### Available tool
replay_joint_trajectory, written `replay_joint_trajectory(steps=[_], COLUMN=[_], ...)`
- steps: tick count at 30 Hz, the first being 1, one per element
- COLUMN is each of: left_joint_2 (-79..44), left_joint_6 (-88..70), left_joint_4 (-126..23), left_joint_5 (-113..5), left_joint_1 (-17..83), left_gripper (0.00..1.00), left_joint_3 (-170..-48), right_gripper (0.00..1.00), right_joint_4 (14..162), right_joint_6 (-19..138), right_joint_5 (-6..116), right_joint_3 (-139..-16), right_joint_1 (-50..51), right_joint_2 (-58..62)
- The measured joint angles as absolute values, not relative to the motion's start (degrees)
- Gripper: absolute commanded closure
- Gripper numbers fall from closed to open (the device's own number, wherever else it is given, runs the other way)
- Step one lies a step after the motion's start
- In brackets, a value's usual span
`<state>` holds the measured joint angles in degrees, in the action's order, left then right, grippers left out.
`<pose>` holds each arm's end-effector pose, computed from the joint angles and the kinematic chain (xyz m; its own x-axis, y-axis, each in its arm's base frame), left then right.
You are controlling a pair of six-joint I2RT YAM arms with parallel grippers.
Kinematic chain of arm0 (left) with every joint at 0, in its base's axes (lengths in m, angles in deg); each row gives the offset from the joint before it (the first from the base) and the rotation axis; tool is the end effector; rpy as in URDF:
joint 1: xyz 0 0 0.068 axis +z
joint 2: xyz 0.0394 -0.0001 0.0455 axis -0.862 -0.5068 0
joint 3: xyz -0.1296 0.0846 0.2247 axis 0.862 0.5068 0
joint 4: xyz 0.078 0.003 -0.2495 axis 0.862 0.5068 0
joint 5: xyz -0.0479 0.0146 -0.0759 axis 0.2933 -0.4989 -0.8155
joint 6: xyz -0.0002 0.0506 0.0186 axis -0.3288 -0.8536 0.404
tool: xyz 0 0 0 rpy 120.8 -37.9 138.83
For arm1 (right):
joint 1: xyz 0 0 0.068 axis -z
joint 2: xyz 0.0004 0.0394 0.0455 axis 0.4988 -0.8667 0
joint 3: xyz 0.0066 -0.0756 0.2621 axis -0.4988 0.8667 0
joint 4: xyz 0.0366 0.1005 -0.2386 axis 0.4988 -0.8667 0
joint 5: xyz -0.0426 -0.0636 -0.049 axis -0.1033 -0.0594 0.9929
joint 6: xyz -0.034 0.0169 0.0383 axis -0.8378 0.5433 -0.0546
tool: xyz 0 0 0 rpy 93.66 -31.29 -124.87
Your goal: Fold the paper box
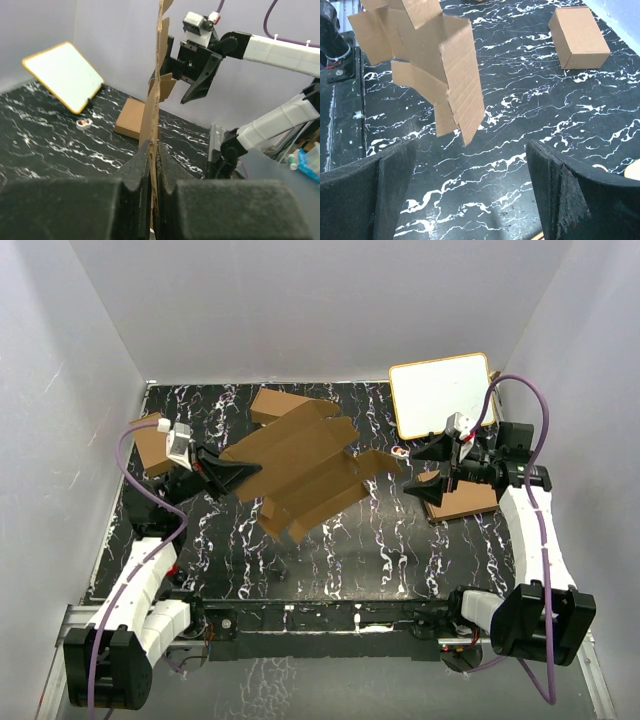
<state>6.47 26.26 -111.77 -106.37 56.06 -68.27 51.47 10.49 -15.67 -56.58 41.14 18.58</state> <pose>0.1732 -0.0417 0.3522 -0.0435 -0.3574 -0.9329 0.9493 0.2762 -0.1501 0.2163 -0.0073 0.3108 -0.1115 -0.1154 -0.9870 -0.9386 0.3384 0.0665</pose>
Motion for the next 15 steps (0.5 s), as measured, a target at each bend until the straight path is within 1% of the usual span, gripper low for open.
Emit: replay_joint_trajectory(steps=[4,7,11,13,15], left_joint_2=[6.7,6.5,6.6,7.1,8.2], left_joint_6=[30.7,36.0,42.9,44.6,45.2], left_joint_4=[-112.8,-114.6,-116.5,-115.7,-113.5], left_joint_5=[-104.0,-100.1,-93.4,-90.1,-86.7], left_joint_1=[56.1,56.1,56.0,55.5,54.4], left_gripper=[1.0,1.0,1.0,1.0,1.0], left_joint_3=[-63.8,-61.1,-59.7,-59.7,-59.8], right_gripper=[0.0,0.0,0.01,0.01,0.01], right_joint_4=[44.4,46.5,68.0,74.6,78.5], right_joint_6=[4.2,7.6,28.8,36.4,40.9], right_joint_5=[-15.7,-15.9,-15.6,-15.1,-15.2], right_joint_3=[-60.2,-58.0,-43.5,-38.2,-36.7], right_joint_1=[41.2,41.2,41.2,41.2,41.2], right_joint_2=[16.7,16.2,19.5,20.9,21.2])
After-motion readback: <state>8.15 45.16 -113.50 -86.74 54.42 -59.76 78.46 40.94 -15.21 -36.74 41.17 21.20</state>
